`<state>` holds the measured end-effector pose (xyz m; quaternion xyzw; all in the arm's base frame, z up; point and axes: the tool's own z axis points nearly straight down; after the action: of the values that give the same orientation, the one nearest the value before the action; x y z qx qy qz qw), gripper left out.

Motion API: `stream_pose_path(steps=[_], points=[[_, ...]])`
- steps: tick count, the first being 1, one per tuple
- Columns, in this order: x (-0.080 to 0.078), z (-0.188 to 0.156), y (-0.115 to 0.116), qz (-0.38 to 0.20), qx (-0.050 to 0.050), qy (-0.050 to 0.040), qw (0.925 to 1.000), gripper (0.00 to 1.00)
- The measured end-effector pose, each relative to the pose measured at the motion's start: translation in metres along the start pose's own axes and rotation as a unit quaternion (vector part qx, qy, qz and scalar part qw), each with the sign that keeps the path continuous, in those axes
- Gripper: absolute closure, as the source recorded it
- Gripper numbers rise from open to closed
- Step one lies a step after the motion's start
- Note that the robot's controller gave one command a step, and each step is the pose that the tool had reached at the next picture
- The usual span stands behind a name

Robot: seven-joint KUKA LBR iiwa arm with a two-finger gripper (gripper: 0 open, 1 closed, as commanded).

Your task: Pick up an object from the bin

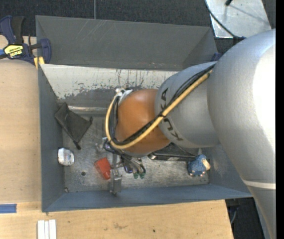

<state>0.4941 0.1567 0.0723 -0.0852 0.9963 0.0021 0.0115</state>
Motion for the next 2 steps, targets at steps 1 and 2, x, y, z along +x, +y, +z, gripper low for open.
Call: stream_pose_path(steps=[1,2], points=[[0.0,-0.003,0.001,0.001,-0.001,-0.0008,1.0,1.0],[-0.008,-0.099,-0.021,-0.118,0.0,0.0068,0.993,1.0]])
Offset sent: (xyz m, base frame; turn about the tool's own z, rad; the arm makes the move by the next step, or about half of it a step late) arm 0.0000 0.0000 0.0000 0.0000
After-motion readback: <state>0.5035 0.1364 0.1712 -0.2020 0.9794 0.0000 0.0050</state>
